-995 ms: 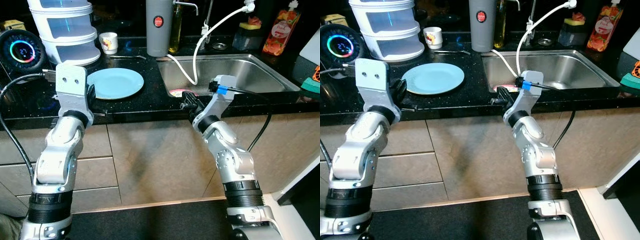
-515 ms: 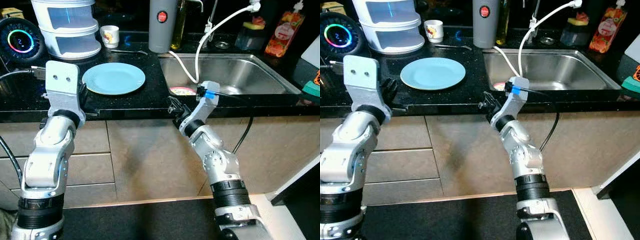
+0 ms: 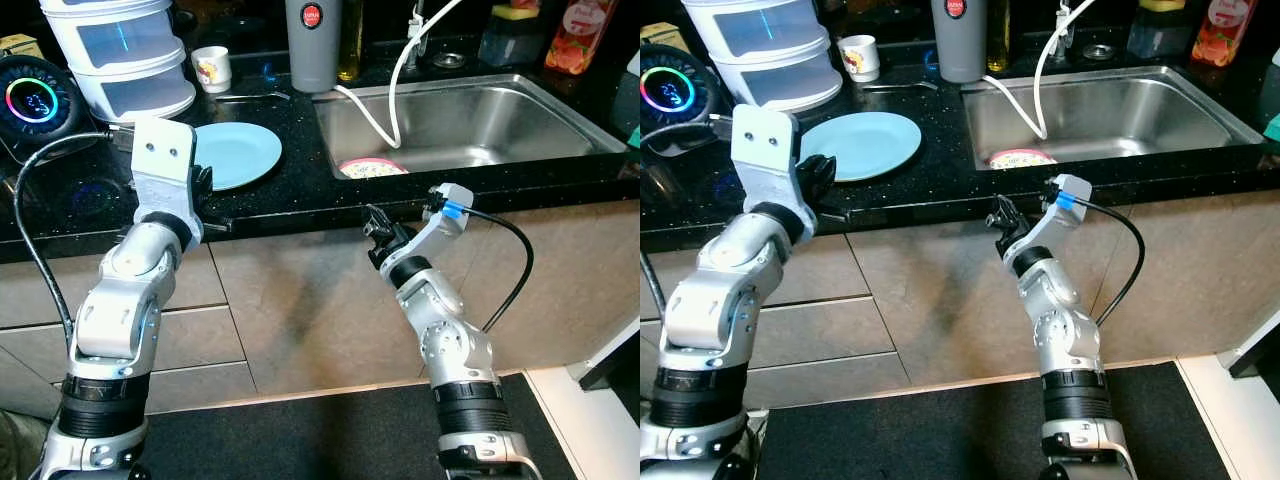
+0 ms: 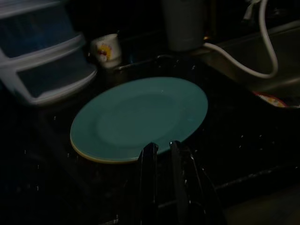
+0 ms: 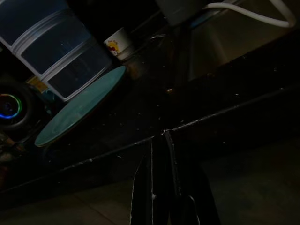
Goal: Kitchen organization
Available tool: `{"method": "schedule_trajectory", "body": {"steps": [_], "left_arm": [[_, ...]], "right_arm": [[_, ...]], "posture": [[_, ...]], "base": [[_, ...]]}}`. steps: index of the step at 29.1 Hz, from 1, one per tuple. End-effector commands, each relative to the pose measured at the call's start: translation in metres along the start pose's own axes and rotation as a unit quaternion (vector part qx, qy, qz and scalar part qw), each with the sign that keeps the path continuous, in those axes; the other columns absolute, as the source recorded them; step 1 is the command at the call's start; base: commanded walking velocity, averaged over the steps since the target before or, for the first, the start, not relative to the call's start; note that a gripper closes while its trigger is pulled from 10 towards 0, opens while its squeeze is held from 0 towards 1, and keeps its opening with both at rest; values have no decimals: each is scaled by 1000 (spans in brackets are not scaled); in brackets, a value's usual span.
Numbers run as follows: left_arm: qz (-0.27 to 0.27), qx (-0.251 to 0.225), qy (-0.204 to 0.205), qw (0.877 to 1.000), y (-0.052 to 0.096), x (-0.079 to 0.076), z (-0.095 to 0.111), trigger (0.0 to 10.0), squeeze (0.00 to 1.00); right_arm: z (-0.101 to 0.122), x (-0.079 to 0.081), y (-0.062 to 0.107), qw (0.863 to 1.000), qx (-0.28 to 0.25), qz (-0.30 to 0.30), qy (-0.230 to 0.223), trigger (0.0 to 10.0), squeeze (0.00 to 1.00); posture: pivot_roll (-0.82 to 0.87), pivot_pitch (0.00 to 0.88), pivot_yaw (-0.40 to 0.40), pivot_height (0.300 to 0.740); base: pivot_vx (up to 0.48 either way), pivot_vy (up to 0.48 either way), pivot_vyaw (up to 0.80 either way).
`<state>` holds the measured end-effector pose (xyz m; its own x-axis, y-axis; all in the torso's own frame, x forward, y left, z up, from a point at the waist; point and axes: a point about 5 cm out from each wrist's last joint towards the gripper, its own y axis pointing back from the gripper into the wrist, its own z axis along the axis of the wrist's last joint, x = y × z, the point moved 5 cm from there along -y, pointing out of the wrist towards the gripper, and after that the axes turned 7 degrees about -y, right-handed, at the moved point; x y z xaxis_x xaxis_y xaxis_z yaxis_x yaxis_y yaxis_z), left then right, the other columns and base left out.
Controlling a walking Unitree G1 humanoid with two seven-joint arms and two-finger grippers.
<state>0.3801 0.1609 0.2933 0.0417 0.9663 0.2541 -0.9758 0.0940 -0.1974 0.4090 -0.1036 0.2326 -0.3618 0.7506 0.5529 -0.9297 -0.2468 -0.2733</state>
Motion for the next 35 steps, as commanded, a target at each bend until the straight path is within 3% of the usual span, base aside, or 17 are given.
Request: {"method": "schedule_trajectory", "body": {"steps": [1,13,20,26,30,32,35], "left_arm": [[7,10,11,1000,2,2,-8,10000,0],[35,50,20,998,18,6,-38,10000,0],[38,50,18,998,21,8,-37,10000,0],[52,42,-16,998,22,26,-27,10000,0],[49,42,-22,998,25,26,-25,10000,0],[42,42,-19,998,23,22,-25,10000,0],[14,47,52,997,17,3,-38,10000,0]], "right_arm": [[1,8,0,1000,1,16,-4,10000,0],[-11,23,-12,998,32,54,2,10000,0],[-12,24,-11,998,32,60,-5,10000,0],[-22,34,-17,996,29,76,-42,10000,0],[-25,37,-17,995,30,80,-56,10000,0],[-23,35,-16,995,26,80,-58,10000,0],[-22,19,-12,998,25,48,-20,10000,0]], "posture": [[92,127,76,740],[107,100,-8,740],[119,87,-9,740],[207,68,-27,740],[226,62,-7,740],[224,64,8,740],[188,67,37,740]], "base": [[0,0,0],[0,0,0],[0,0,0],[0,0,0],[0,0,0],[0,0,0],[0,0,0]]}}
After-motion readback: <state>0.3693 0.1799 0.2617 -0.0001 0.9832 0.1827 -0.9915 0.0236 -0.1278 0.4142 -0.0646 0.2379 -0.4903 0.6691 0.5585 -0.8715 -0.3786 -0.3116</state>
